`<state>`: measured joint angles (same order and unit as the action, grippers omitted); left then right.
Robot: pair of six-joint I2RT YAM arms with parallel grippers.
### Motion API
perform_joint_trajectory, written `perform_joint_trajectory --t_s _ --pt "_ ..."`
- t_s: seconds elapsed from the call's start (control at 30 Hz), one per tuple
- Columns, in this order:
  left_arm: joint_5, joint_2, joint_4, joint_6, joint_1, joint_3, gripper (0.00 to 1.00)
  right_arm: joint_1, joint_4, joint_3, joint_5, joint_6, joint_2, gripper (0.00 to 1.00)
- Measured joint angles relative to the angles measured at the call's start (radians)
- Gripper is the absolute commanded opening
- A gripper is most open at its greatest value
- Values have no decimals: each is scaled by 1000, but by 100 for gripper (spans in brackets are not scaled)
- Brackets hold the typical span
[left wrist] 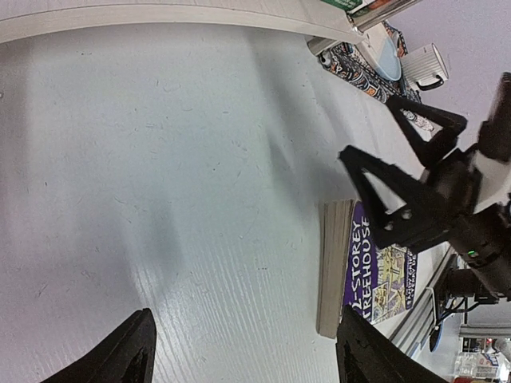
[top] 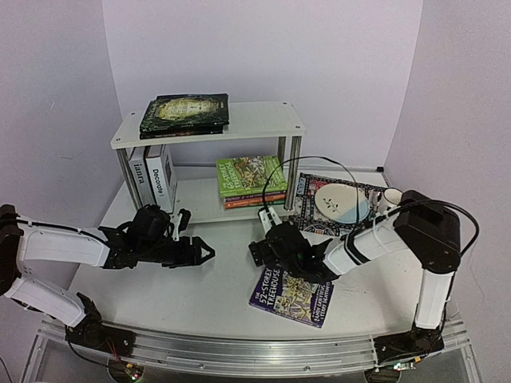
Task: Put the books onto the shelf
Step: Adjust the book at the center of the board.
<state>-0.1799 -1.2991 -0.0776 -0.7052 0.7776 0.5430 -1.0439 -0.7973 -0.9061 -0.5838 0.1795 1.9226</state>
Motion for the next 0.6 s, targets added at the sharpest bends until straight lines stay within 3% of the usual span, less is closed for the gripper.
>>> perform_joint_trajectory --t_s 0.23,0.6 --pt "-16 -1 0 0 0 0 80 -2 140 44 3 74 -227 98" --pt "-112 -153 -9 2 38 84 84 -11 748 125 154 350 -513 98"
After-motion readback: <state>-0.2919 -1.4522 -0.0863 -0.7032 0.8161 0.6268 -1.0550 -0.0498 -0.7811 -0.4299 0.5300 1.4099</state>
